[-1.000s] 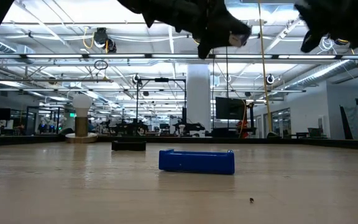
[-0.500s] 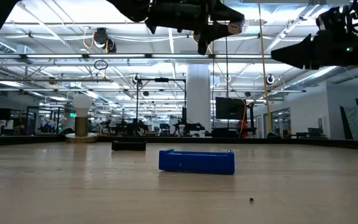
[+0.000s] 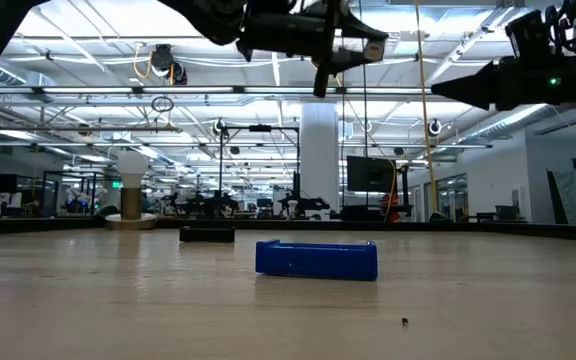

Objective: Pick & Place Office items
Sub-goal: Put the purple charger adapter into the gray bin

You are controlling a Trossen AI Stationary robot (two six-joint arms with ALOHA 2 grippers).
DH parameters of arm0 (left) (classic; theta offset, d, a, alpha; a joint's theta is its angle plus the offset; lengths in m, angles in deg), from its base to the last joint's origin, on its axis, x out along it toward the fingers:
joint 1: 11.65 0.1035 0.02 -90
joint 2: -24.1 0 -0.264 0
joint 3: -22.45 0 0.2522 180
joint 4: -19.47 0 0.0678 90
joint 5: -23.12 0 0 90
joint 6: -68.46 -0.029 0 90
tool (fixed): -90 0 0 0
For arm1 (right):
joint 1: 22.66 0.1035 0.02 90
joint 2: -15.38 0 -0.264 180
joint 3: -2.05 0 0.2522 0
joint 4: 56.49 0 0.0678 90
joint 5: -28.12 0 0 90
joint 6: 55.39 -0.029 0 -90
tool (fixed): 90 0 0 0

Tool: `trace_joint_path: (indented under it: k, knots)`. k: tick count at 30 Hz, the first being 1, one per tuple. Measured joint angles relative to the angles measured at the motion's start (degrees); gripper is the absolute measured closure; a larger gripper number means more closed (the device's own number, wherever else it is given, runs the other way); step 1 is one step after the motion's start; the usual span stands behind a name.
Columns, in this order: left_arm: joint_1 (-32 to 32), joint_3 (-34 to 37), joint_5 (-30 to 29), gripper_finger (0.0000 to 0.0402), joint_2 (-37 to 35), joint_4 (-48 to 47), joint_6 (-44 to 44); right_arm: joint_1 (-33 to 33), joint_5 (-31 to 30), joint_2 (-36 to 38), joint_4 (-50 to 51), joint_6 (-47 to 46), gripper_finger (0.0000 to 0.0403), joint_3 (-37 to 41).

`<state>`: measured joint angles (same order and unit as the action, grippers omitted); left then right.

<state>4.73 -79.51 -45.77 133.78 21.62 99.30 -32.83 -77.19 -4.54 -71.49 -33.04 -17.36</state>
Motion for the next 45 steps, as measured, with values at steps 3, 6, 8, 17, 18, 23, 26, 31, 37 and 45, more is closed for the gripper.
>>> trace_joint_path:
  k: [3,6,8,17,18,23,26,31,37,45]
  knots:
    - [0.6,0.0,-0.1,0.027,0.9,0.1,2.9,0.0,0.2,-1.6,-2.1,3.5,0.0084,-0.1]
    - [1.1,0.0,0.5,0.027,1.0,0.2,6.7,0.0,2.6,-2.7,-3.1,0.8,0.0083,-0.2]
    - [0.9,0.0,0.9,0.027,1.6,1.0,8.6,0.0,5.7,-2.9,-3.2,-1.9,0.0083,-0.2]
    - [-0.5,0.0,-0.3,0.027,1.9,1.4,13.6,0.0,7.8,-3.6,-3.3,-2.4,0.0077,0.0]
    - [-0.7,0.0,-0.3,0.027,1.9,1.5,14.0,0.0,7.9,-3.5,-3.1,-2.7,0.0078,0.0]
    - [-1.2,0.0,-0.7,0.027,1.9,1.6,14.7,0.0,7.9,-3.6,-3.1,-4.1,0.0074,0.2]
    - [-1.1,0.0,-1.6,0.027,1.9,1.5,17.1,0.0,8.0,-3.8,-3.0,-1.9,0.006,0.2]
    - [-1.1,0.0,-1.9,0.027,2.7,2.2,22.8,0.0,10.0,-5.5,-3.6,1.6,0.0021,0.2]
    - [-1.3,0.0,-0.7,0.027,4.8,3.4,27.6,0.0,9.5,-9.2,-8.2,4.3,0.0008,0.2]
    - [-2.7,0.0,-0.8,0.027,7.6,5.7,32.5,0.0,9.5,-13.4,-12.2,6.0,0.0004,0.1]
